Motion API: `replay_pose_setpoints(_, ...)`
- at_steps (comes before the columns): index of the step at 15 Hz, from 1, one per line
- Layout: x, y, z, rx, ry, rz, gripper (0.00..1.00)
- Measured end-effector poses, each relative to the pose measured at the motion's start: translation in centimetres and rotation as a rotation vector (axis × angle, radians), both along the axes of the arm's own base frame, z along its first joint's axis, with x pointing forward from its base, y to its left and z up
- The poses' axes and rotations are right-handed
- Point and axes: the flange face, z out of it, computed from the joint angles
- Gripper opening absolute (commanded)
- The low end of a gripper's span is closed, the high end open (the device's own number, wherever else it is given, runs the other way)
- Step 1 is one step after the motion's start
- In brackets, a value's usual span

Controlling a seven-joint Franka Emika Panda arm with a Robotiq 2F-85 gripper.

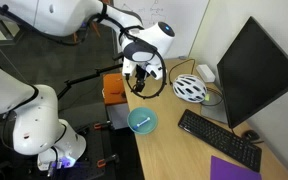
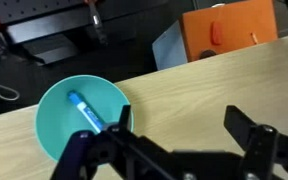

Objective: Remove the marker from the bowl and put it on the table

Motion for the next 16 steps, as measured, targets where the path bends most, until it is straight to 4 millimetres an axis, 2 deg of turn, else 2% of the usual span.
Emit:
replay_pose_setpoints(5,0.0,-0.1,0.0,-0.005,-0.002,0.003,1.0)
replay_pose_setpoints(8,0.8,-1.0,0.1,-0.093,-0.087,0.061,1.0)
replay_pose_setpoints(10,1.5,-2.6,0.0,-0.168,-0.166,0.107,1.0)
replay_pose_setpoints(12,1.7,-5.2,-0.7,-0.233,-0.21,0.192,1.0)
replay_pose_setpoints(14,1.4,-7.9,-2.2,-0.285,-0.244,0.26,1.0)
replay_pose_setpoints(16,0.4,-9.6,-4.5,-0.298,-0.262,0.311,1.0)
